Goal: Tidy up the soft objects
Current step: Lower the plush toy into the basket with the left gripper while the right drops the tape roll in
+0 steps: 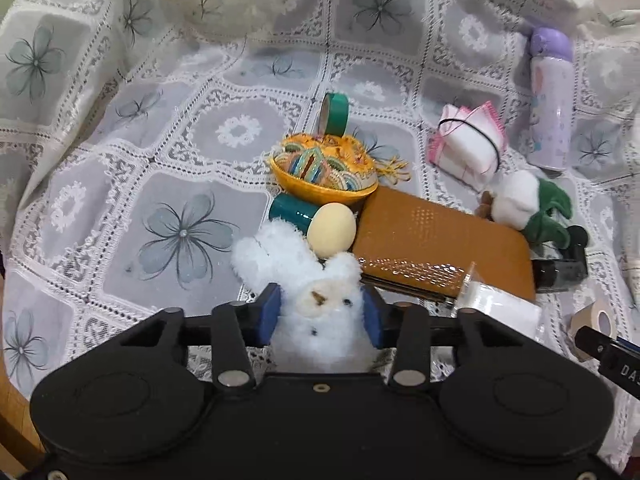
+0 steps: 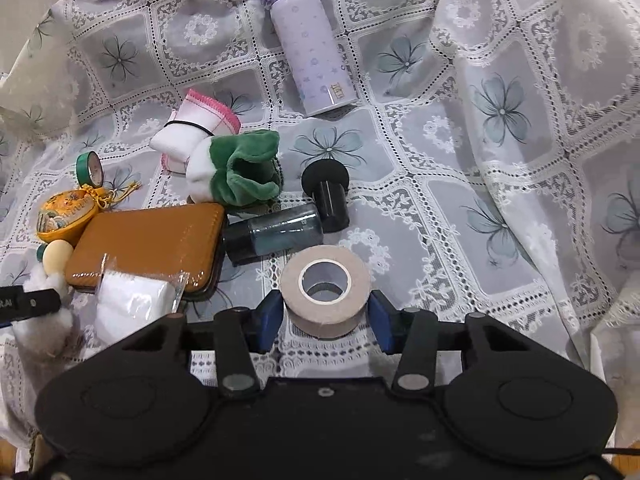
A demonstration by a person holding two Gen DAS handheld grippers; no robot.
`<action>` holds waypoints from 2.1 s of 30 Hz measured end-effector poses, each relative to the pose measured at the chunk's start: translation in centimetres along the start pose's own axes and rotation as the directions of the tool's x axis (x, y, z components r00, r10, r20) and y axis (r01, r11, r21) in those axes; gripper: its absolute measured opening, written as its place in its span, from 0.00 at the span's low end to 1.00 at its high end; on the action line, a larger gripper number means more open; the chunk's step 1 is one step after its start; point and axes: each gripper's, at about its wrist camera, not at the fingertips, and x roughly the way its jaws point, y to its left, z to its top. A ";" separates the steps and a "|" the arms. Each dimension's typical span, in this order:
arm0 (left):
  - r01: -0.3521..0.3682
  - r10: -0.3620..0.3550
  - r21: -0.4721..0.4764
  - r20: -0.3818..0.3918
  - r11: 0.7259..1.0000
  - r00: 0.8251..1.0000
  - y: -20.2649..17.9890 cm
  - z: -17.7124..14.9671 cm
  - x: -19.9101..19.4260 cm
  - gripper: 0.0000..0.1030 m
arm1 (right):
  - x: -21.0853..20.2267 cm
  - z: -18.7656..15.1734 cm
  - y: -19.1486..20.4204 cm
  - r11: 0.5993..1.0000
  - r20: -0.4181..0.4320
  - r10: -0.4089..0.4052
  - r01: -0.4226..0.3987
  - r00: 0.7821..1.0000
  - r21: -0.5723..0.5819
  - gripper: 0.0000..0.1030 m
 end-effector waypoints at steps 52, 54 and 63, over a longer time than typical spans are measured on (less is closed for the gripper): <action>0.038 -0.032 0.091 -0.062 0.995 0.998 -1.5 -16.2 -12.8 0.39 | -17.8 -14.2 0.1 0.984 -0.043 0.174 -0.175 0.984 -0.022 0.44; 0.032 -0.026 0.102 -0.059 0.994 0.998 -1.7 -16.3 -12.9 0.39 | -17.8 -14.3 0.2 0.984 -0.045 0.176 -0.177 0.983 -0.027 0.45; -0.003 0.008 0.139 -0.038 0.990 0.999 -2.1 -16.5 -13.3 0.51 | -17.7 -14.2 -0.1 0.984 -0.053 0.173 -0.175 0.983 -0.026 0.45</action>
